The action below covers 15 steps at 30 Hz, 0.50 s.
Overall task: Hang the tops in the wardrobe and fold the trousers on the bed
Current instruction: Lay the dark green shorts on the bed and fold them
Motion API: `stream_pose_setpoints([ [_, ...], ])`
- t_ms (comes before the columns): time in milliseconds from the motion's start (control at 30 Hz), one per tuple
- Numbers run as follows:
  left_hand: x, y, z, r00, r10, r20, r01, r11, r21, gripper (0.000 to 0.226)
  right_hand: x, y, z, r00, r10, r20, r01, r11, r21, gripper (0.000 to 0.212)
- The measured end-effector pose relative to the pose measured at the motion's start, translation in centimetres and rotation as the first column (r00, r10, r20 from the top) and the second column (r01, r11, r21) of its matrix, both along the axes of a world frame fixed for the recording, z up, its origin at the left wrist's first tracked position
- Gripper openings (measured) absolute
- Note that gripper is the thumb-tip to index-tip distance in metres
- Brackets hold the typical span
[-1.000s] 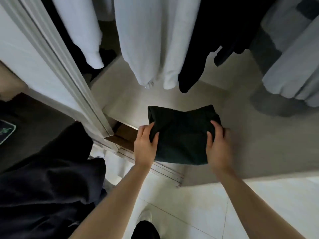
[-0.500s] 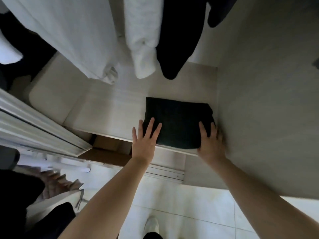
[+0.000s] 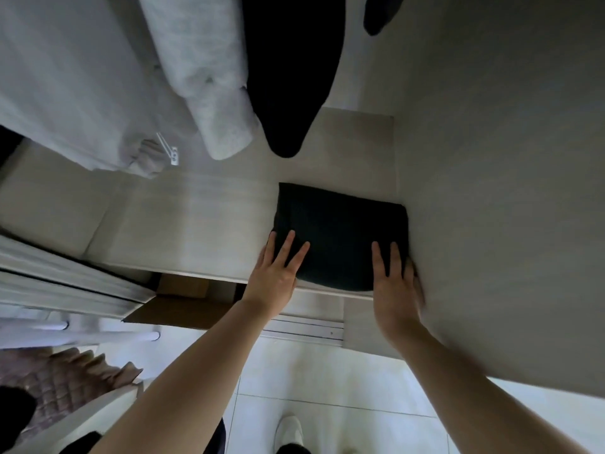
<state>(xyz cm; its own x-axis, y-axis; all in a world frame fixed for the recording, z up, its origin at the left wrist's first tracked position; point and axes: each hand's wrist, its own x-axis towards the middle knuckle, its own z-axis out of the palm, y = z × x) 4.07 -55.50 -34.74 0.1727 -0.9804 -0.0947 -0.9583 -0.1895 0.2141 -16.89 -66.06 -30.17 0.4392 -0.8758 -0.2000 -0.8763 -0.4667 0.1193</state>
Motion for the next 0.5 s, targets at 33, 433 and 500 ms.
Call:
stream_pose_setpoints([
  [33, -0.2, -0.1, 0.2, 1.0, 0.016, 0.003, -0.016, 0.999, 0.028, 0.075, 0.1, 0.0, 0.0, 1.0, 0.007, -0.011, -0.007, 1.0, 0.01, 0.086],
  [433, -2.5, 4.9, 4.3, 0.978, 0.209, 0.03, -0.211, 0.962, 0.173, 0.073, 0.0, 3.9, 3.6, 0.989, 0.149, 0.021, -0.15, 0.983, 0.105, 0.085],
  [500, -3.8, 6.7, 5.3, 0.963, 0.267, -0.023, -0.262, 0.956, 0.134, 0.072, -0.6, 5.9, 4.5, 0.973, 0.201, 0.11, -0.211, 0.973, 0.09, 0.086],
])
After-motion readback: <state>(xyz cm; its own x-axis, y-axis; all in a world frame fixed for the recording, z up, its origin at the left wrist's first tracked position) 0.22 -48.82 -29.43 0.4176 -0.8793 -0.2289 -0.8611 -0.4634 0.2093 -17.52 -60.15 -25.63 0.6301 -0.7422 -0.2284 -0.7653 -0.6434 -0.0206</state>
